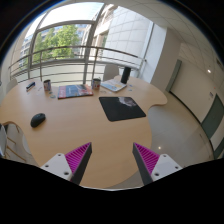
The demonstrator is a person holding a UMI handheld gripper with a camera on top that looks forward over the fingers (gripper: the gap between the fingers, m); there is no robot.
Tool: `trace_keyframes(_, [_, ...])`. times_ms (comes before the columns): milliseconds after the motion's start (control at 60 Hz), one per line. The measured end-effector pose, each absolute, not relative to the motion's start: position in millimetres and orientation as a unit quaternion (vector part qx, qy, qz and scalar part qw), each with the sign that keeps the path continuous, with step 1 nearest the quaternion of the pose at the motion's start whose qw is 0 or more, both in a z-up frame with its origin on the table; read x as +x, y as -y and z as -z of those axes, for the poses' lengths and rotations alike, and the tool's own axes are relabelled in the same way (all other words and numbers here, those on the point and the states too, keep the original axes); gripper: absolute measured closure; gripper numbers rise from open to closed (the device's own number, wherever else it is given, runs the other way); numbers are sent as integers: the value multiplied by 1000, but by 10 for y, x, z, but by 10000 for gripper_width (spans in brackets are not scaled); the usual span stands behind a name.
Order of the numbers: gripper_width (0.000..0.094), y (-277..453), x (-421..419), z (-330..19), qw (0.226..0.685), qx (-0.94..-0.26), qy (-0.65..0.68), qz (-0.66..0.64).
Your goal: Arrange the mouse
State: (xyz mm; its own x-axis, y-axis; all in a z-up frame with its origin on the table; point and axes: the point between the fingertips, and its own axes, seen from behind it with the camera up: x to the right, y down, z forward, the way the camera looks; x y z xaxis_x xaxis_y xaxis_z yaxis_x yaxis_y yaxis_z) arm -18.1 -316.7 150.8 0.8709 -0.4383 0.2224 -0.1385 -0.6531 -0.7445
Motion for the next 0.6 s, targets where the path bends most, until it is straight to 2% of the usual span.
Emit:
trace_keyframes(133, [94,3202,-301,-1443,372,-891,-170,195])
trace_keyframes(267, [95,3066,-1342,-978,369,-900,-164,167])
trace_keyframes(467, [95,2339,-2402,-546,373,-914,-119,108])
trace_keyframes(600, [94,1704,-2919,-386,396,-912,-86,62])
